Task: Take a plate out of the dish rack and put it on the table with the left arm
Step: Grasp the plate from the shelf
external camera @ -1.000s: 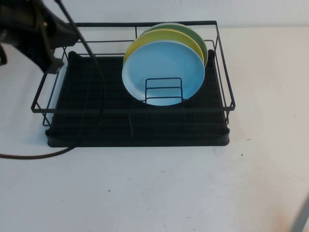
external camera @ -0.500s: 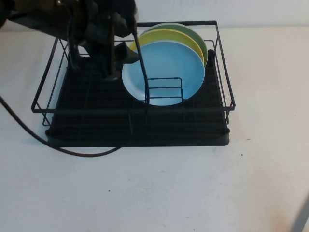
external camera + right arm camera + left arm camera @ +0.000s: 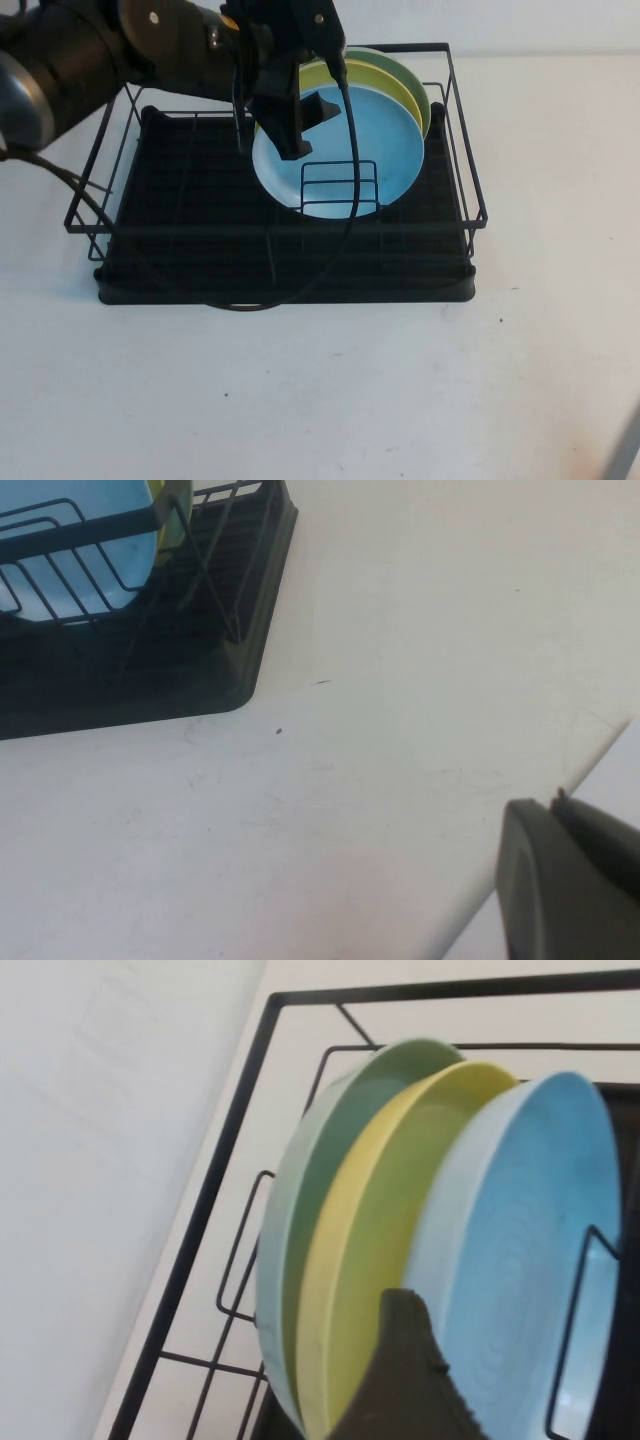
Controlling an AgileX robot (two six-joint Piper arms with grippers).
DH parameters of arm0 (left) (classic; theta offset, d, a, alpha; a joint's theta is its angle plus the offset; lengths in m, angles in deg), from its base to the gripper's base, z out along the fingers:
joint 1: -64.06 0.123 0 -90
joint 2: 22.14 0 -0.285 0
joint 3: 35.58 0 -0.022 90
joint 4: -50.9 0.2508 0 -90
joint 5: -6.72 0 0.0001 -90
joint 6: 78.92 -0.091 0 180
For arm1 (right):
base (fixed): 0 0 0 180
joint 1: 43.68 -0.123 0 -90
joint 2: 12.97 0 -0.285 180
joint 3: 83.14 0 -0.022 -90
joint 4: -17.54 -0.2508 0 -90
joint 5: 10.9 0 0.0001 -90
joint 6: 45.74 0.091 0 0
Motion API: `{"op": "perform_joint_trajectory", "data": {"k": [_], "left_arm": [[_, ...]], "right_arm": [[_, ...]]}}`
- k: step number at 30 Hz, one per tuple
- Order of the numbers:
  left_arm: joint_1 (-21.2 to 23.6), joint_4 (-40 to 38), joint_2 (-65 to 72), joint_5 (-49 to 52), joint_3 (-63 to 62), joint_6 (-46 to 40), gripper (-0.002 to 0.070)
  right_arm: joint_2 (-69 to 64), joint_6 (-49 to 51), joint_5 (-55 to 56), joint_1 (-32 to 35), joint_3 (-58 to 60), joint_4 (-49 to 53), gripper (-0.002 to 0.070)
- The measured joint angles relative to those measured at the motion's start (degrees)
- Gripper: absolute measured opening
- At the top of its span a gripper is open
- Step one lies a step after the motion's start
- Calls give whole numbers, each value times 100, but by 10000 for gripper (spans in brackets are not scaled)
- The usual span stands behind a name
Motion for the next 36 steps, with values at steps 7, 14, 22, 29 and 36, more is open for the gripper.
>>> {"op": "perform_joint_trajectory", "data": {"k": [7,14,22,29,36], "left_arm": [[-5,-25,330,-299,0,-11,382],[-13,-38,503,-616,0,-11,370],[-13,-50,728,-939,-9,-11,370],[-13,-78,846,-1112,-9,-19,318],[-13,-114,846,-1191,-9,-19,62]], "right_arm": [[0,0,0,0,0,0,-20],[0,0,0,0,0,0,-20],[0,0,0,0,0,0,-20],[0,0,0,0,0,0,-20],[0,0,0,0,0,0,-20]]}}
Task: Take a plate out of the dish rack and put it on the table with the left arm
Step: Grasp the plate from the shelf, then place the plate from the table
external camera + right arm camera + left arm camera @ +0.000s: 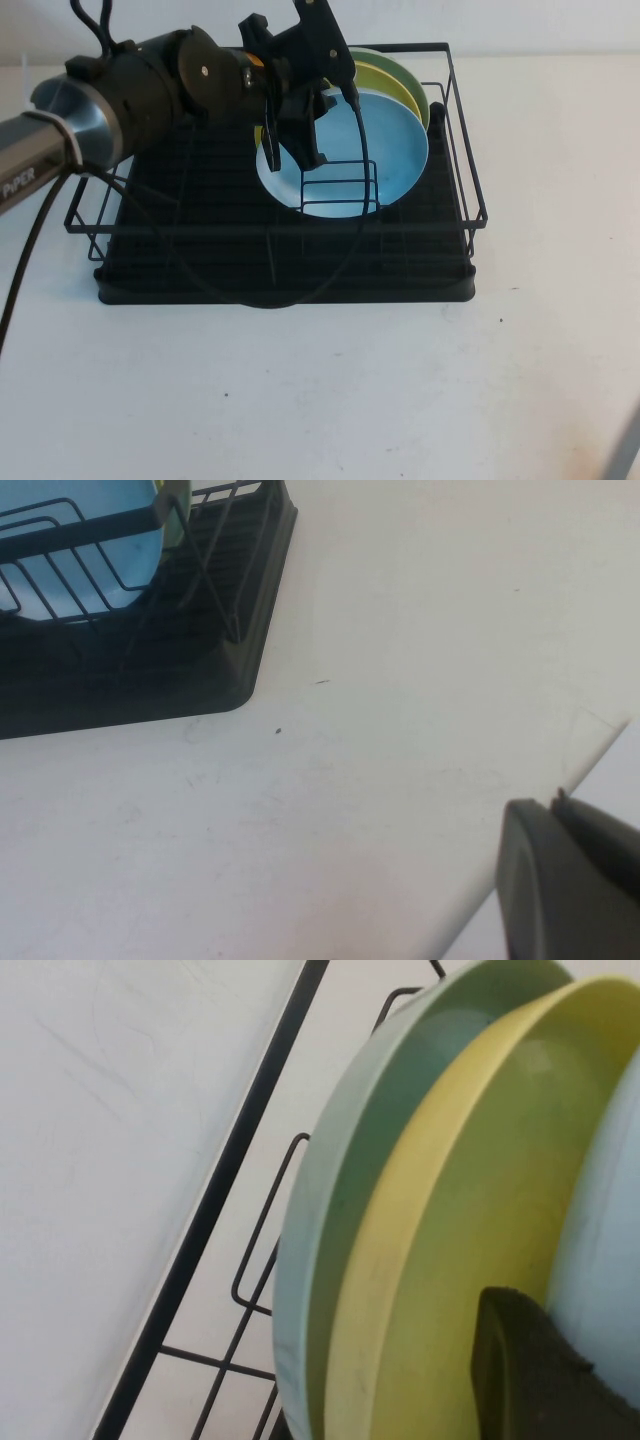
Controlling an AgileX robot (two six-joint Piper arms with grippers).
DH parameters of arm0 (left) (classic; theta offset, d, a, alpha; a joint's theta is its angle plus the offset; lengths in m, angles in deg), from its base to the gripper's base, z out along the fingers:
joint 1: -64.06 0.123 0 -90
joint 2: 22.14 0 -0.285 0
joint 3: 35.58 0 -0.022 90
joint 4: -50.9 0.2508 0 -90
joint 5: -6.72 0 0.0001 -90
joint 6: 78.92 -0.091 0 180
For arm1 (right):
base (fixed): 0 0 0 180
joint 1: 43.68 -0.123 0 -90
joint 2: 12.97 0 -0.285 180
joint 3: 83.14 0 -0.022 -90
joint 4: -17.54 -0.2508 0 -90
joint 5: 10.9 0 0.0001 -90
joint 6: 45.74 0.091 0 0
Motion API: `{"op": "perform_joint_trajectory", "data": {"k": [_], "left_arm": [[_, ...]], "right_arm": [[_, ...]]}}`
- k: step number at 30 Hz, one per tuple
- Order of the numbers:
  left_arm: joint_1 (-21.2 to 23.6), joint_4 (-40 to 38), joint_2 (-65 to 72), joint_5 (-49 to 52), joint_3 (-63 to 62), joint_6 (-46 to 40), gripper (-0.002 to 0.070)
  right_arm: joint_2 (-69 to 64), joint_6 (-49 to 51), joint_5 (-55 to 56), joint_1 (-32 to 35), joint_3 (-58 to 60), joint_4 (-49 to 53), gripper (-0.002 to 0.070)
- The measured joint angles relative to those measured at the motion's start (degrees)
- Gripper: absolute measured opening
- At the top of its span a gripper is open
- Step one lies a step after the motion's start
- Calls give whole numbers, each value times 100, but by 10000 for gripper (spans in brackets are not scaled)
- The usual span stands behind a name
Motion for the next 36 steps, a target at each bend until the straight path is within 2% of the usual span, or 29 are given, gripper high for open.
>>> {"op": "perform_joint_trajectory", "data": {"k": [11,25,30,36], "left_arm": [[-14,34,-168,82,-14,0,55],[-55,59,-1626,-24,-3,11,50],[-150,59,-2377,253,-3,885,50],[-86,69,-3093,1923,-26,2765,50]], "right_arm": [[0,0,0,0,0,10,-20],[0,0,0,0,0,10,-20],[0,0,0,0,0,10,-20],[0,0,0,0,0,10,-20]]}}
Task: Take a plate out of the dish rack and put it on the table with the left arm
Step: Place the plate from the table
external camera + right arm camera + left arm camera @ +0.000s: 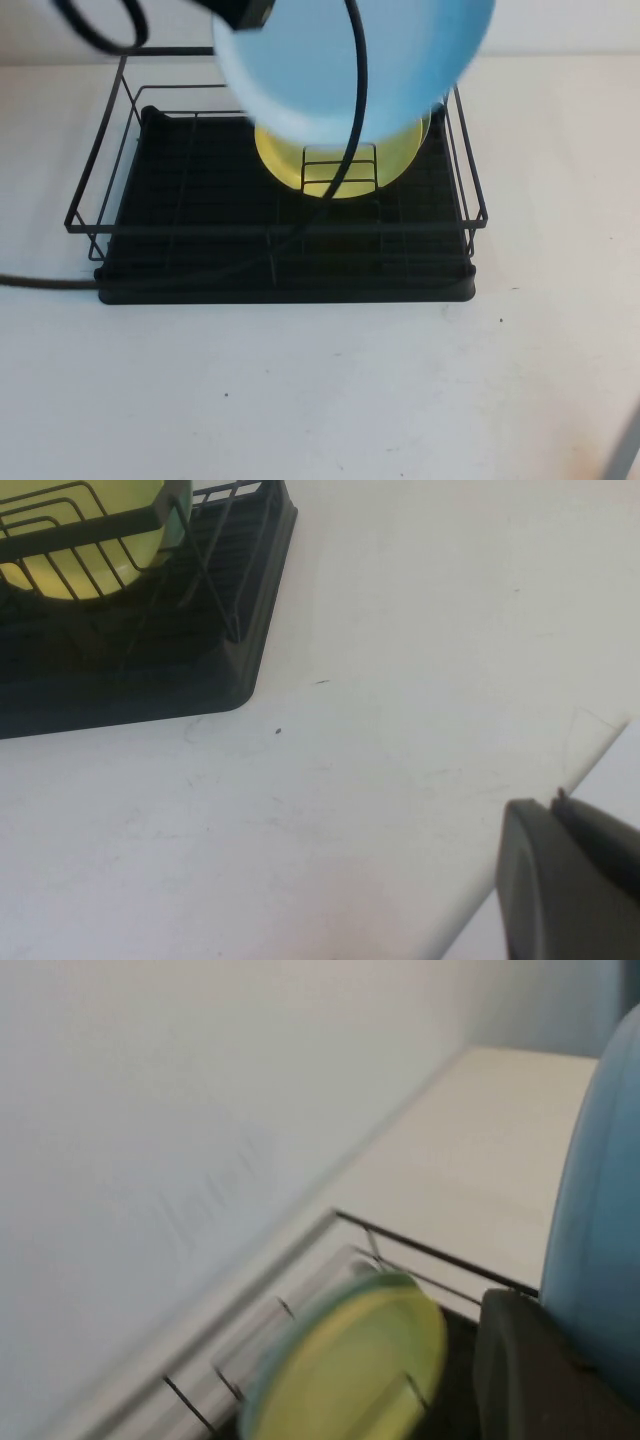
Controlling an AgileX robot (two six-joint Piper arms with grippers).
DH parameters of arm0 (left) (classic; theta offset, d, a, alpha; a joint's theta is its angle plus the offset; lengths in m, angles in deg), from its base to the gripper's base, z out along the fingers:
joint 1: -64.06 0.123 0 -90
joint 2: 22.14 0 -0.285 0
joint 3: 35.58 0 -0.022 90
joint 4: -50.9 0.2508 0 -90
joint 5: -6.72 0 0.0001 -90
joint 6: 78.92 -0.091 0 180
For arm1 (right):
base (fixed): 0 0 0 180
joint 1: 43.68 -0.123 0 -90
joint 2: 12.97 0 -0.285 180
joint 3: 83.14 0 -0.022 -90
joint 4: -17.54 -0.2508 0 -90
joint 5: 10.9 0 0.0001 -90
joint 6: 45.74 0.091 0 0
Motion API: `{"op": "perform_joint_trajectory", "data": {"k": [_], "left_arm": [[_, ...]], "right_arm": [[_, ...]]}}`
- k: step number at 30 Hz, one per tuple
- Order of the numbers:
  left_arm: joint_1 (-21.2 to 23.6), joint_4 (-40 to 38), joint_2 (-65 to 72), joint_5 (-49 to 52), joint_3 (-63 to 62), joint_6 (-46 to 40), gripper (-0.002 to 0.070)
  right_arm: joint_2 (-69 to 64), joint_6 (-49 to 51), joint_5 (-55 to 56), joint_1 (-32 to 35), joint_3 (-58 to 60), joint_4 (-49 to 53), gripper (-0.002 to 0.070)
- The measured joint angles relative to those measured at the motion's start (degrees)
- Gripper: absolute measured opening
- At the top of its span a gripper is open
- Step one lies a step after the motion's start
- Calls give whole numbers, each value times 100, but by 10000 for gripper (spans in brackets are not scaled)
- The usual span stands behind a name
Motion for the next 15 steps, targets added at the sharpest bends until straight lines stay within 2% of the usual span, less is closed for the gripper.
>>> {"op": "perform_joint_trajectory", "data": {"k": [3,7,9,13,15], "left_arm": [[222,20,-49,1357,0,817,50],[869,-96,96,2832,188,1361,50],[1319,-512,103,3110,598,1325,50],[2328,-2068,-69,3165,1938,638,50],[2691,-2753,-207,3154,2718,264,50]], "right_arm": [[0,0,0,0,0,0,-20],[0,0,0,0,0,0,-20],[0,0,0,0,0,0,-20],[0,0,0,0,0,0,-20],[0,0,0,0,0,0,-20]]}}
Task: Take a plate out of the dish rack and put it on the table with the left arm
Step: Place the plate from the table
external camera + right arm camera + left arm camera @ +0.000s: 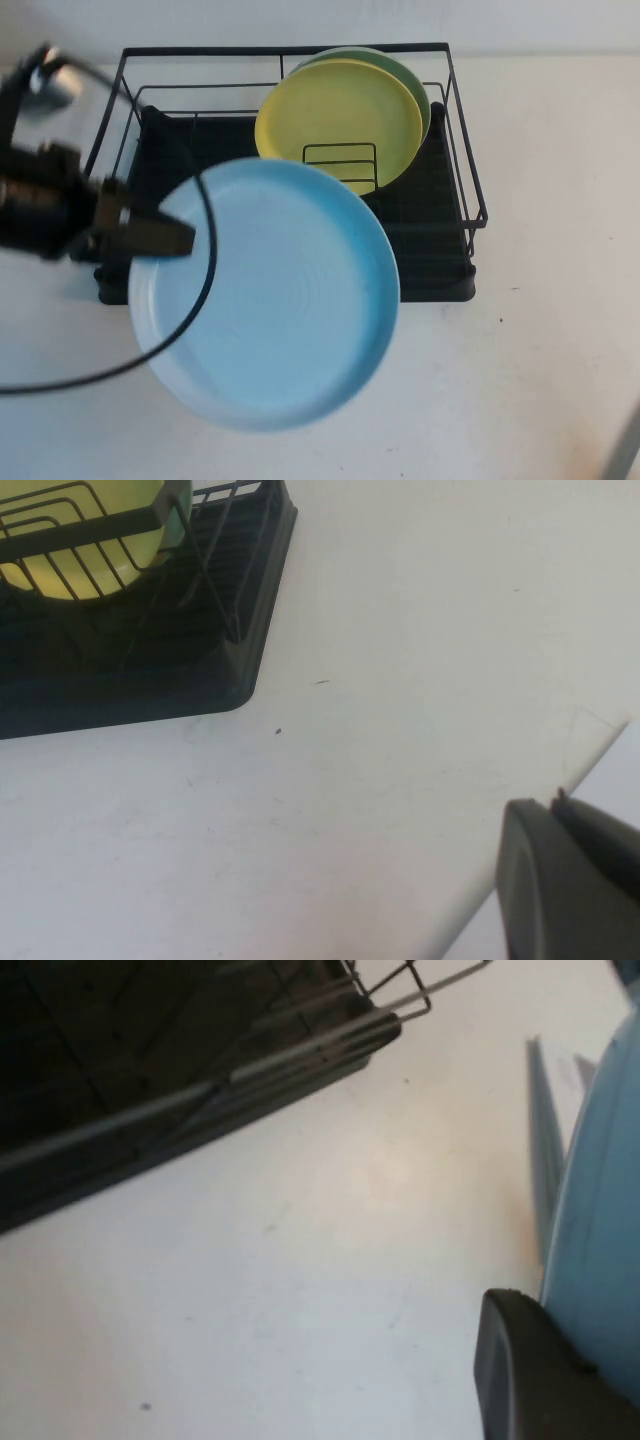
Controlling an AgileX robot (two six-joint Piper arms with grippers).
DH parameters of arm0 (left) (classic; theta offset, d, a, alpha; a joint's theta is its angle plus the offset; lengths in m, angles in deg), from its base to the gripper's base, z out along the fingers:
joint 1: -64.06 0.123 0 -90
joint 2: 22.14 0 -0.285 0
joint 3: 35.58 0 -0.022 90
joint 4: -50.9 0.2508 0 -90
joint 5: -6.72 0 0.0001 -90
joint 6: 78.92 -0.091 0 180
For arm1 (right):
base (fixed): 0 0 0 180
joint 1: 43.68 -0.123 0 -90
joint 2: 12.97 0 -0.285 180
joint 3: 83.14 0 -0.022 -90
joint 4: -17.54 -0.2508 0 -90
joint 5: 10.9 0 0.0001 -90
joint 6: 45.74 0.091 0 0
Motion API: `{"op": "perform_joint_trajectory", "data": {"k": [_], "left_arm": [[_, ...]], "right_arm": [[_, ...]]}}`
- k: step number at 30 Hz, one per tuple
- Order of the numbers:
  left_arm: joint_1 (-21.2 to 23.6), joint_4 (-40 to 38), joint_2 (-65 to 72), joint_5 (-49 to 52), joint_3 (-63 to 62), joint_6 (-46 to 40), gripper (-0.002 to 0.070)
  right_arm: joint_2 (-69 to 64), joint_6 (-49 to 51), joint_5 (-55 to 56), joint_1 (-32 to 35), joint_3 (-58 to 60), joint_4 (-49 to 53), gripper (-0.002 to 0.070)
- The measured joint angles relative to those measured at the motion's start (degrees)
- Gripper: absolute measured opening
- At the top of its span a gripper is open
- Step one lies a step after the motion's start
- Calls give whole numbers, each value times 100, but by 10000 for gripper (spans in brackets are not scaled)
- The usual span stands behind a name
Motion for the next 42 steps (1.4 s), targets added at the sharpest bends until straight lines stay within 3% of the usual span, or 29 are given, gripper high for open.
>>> {"op": "perform_joint_trajectory", "data": {"k": [5,10,14,19,28,36,42], "left_arm": [[382,-1314,-142,-272,2040,-788,49],[391,-1529,-158,-1326,3268,-1048,49],[403,-1616,-171,-1810,3577,-1344,49],[428,-2140,-171,-2206,3599,-2317,54],[428,-2645,-57,-2591,3599,-2921,236],[428,-2765,500,-2591,3599,-2981,270],[428,-2787,628,-2627,3599,-3117,376]], "right_arm": [[0,0,0,0,0,0,-20],[0,0,0,0,0,0,-20],[0,0,0,0,0,0,-20],[0,0,0,0,0,0,-20],[0,0,0,0,0,0,-20],[0,0,0,0,0,-10,-20],[0,0,0,0,0,-10,-20]]}}
